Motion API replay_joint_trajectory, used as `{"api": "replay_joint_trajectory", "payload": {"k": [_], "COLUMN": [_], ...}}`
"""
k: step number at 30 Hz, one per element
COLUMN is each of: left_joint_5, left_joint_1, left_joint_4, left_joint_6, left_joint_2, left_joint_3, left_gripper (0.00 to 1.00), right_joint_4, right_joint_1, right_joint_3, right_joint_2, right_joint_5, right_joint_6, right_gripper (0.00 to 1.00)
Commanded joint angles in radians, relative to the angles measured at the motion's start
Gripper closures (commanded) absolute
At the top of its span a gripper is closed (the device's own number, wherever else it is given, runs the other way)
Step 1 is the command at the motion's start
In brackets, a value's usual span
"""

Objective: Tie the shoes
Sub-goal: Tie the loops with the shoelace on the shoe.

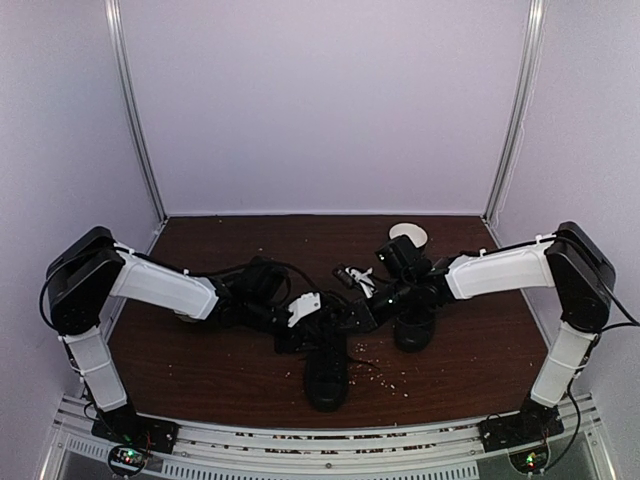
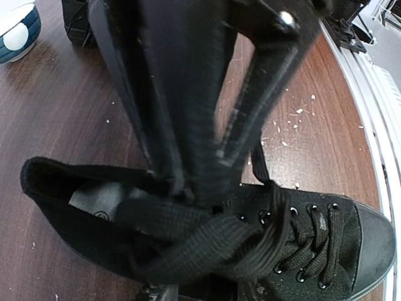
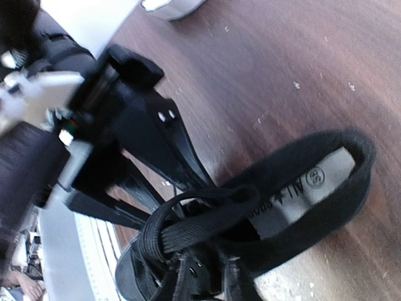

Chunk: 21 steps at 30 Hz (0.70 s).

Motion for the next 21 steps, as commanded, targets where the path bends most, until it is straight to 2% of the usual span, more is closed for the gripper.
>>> {"api": "replay_joint_trajectory", "payload": {"k": [1,4,10,14,17,21], "left_joint_5": [0.025,0.021,0.026,0.022,0.025,0.026], "left_joint_1": [0.006,0.007,0.007,0.007,0.007,0.007], "left_joint_4": [0.009,0.011,0.027,0.034,0.049,0.058], "left_joint_6": [0.016,0.018,0.005,-0.004,-0.011,-0.015], "left_joint_2": [0.011,0.007,0.005,0.011,0.009,0.014], "left_joint_3": [0.022,0.006,-0.021,-0.027,-0.034,-0.033], "left_gripper": [0.68,0.69,0.74,0.74,0.74,0.74], "right_joint_4": [-0.076,-0.12,-0.182,-0.147,-0.042,0.022], "right_joint_1": [0.007,0.006,0.004,0.016,0.085,0.161], "right_joint_3": [-0.005,-0.017,-0.029,-0.096,-0.16,-0.144], "right_joint_2": [-0.049,-0.091,-0.147,-0.204,-0.254,-0.236], "right_joint_5": [0.071,0.116,0.183,0.22,0.219,0.289], "right_joint_6": [-0.052,-0.076,-0.103,-0.083,-0.089,-0.107], "right_gripper": [0.74,0.66,0.59,0.61,0.63,0.62]}}
